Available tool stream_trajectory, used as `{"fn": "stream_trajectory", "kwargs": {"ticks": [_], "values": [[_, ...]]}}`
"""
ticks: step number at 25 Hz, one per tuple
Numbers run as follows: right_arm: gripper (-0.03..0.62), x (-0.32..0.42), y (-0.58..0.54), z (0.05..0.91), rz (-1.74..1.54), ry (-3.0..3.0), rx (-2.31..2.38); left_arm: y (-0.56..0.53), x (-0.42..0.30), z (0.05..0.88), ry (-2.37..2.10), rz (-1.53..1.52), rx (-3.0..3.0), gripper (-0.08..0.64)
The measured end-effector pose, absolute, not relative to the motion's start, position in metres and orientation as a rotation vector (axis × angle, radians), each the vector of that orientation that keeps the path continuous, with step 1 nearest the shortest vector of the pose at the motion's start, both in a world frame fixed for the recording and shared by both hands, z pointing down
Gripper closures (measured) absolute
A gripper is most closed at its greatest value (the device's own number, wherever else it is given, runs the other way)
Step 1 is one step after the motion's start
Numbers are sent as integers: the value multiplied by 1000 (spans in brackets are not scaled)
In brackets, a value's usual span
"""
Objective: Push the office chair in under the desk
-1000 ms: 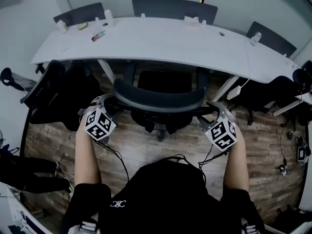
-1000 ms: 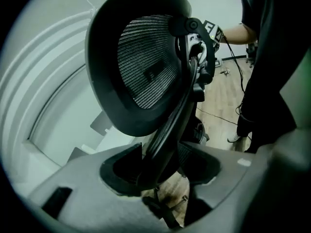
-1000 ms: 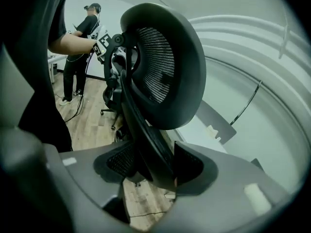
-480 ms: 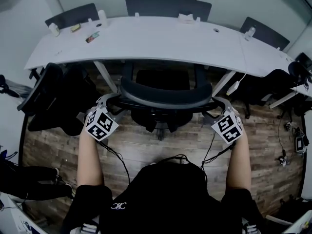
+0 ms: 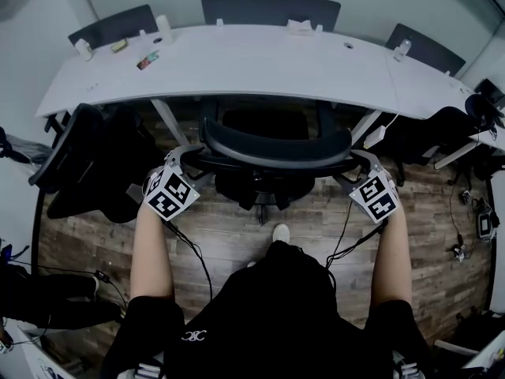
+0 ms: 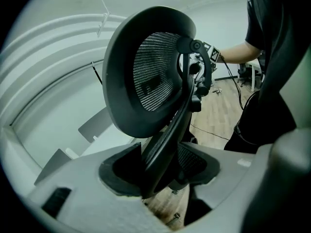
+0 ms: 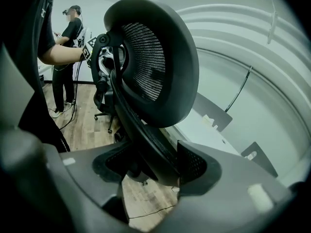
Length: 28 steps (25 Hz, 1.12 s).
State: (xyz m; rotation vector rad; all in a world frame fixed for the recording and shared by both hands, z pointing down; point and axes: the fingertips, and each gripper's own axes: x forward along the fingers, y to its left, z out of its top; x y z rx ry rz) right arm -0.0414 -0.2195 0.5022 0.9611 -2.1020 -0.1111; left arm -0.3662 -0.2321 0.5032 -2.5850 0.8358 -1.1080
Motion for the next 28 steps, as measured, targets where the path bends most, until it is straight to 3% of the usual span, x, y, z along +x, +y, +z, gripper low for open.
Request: {"fn": "stream_trajectory", "kwargs": {"ticks": [28], "values": [[302,-23,-368,497,-153,-2125,1028,-393,-347,501,845,-1103,-2593,319]]}}
